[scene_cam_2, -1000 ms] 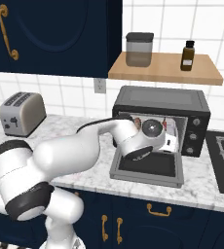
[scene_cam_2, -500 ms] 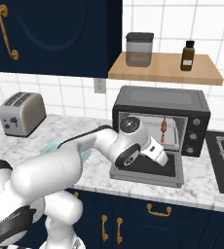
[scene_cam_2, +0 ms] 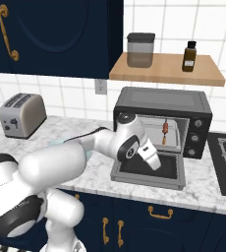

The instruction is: Pick up the kebab skewer and baguette bread, and place them inside the toaster oven. Close the toaster oven door and start by setting the timer.

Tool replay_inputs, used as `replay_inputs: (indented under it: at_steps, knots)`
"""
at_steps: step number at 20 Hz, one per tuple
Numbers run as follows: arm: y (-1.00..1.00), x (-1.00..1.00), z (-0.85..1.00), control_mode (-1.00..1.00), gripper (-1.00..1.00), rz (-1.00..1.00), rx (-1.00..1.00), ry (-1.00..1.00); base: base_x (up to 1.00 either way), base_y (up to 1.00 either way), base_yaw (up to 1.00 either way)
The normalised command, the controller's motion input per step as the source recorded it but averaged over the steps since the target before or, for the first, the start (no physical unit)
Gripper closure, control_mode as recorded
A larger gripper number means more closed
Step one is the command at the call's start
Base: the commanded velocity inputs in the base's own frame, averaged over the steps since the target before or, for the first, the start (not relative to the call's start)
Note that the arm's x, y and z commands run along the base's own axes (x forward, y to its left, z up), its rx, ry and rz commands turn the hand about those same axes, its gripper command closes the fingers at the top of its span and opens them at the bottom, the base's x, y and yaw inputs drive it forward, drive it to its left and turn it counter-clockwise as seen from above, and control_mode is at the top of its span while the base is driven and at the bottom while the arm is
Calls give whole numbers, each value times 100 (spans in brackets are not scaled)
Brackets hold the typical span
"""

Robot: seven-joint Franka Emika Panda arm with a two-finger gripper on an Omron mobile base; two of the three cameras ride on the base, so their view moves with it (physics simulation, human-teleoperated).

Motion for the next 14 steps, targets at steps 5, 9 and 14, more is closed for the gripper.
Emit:
replay_inputs:
  at_steps: [5, 9, 14]
  knots:
    - [-3, 3, -22, -100, -100, -15, 14, 1, 0, 0, 0]
    - [5, 51, -36, -100, -100, -18, 12, 0, 0, 0, 0]
    - [11, 41, -36, -100, -100, -16, 10, 0, 0, 0, 0]
